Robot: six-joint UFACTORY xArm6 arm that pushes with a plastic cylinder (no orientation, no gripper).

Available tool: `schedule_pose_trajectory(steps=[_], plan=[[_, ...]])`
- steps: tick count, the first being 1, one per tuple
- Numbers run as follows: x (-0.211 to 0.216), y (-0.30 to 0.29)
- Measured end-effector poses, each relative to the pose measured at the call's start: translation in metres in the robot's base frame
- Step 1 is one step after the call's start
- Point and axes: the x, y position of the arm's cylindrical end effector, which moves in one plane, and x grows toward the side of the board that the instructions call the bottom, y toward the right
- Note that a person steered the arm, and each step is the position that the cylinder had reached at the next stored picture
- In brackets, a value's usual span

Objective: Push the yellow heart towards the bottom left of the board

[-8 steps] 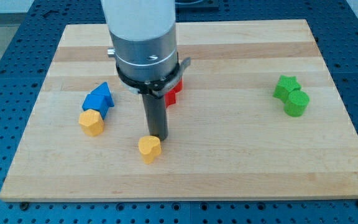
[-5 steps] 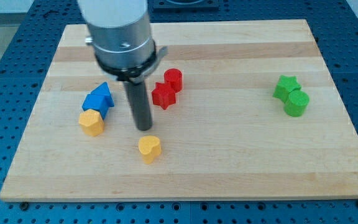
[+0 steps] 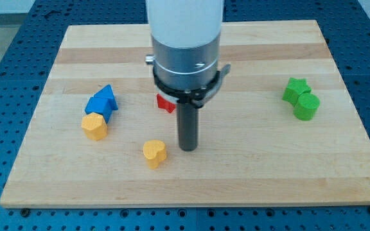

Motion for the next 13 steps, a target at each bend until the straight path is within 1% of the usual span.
schedule_pose_trajectory(steps=[3, 6, 7, 8, 9, 11, 12, 13], plan=[[0.001, -0.021], [-0.003, -0.029], [0.021, -0.009], [0.021, -0.009], [0.006, -0.046], [0.005, -0.062], [0.005, -0.089], [0.005, -0.06]])
